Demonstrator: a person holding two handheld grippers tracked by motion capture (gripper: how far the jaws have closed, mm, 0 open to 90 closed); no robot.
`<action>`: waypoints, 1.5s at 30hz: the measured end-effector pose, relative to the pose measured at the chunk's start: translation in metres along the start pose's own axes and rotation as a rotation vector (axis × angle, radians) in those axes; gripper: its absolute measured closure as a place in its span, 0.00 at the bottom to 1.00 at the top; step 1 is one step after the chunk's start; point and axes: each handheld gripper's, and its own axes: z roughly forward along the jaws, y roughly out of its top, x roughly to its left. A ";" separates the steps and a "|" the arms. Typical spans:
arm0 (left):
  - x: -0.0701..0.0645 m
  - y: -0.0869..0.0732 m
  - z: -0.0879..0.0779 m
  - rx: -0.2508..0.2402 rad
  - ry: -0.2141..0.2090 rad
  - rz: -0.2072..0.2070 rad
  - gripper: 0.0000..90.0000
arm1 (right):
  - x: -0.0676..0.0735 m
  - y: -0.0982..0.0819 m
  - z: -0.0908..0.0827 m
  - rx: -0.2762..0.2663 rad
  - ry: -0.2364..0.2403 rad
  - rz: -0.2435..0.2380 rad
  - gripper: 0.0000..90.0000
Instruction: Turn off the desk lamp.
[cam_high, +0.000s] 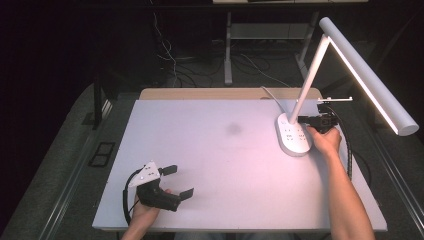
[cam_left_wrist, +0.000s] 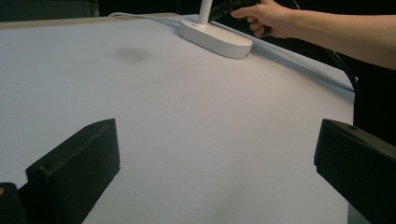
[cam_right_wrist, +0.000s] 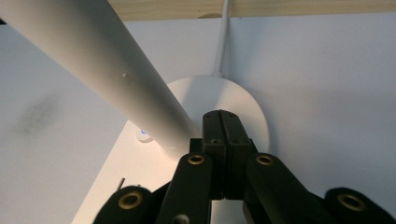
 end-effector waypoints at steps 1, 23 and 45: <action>0.000 0.000 0.000 0.000 0.000 0.000 0.00 | -0.001 0.000 0.000 -0.002 0.001 -0.001 1.00; -0.001 0.000 -0.001 0.007 0.003 0.008 0.00 | -0.003 -0.007 0.000 -0.057 0.006 0.014 1.00; -0.003 0.000 -0.001 0.006 0.002 0.010 0.00 | 0.007 0.000 -0.038 -0.039 0.001 -0.037 1.00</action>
